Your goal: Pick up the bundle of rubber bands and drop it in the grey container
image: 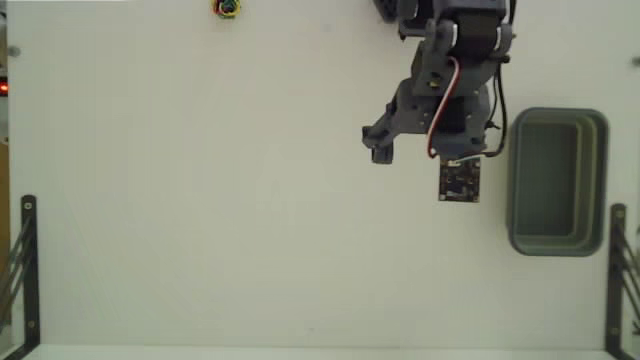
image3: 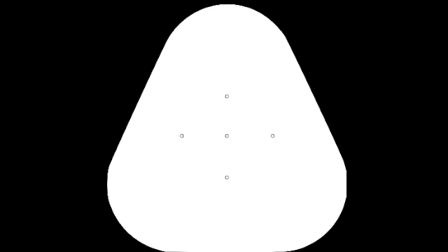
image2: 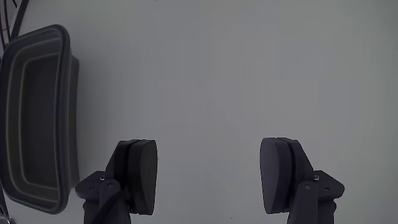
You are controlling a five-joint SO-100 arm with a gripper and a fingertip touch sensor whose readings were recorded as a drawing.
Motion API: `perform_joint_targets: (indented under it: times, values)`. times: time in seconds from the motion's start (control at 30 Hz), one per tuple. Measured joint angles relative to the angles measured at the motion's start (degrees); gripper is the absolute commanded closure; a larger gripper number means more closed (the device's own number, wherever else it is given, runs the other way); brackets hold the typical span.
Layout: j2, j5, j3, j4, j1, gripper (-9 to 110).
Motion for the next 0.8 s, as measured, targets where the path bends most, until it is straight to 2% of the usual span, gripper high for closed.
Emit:
perform_joint_targets:
  times: [0.43,0.8]
  values:
    - [0.00,0.00,0.00,0.00,0.00,-9]
    - [0.00,0.00,0.00,0.00,6.15,-9]
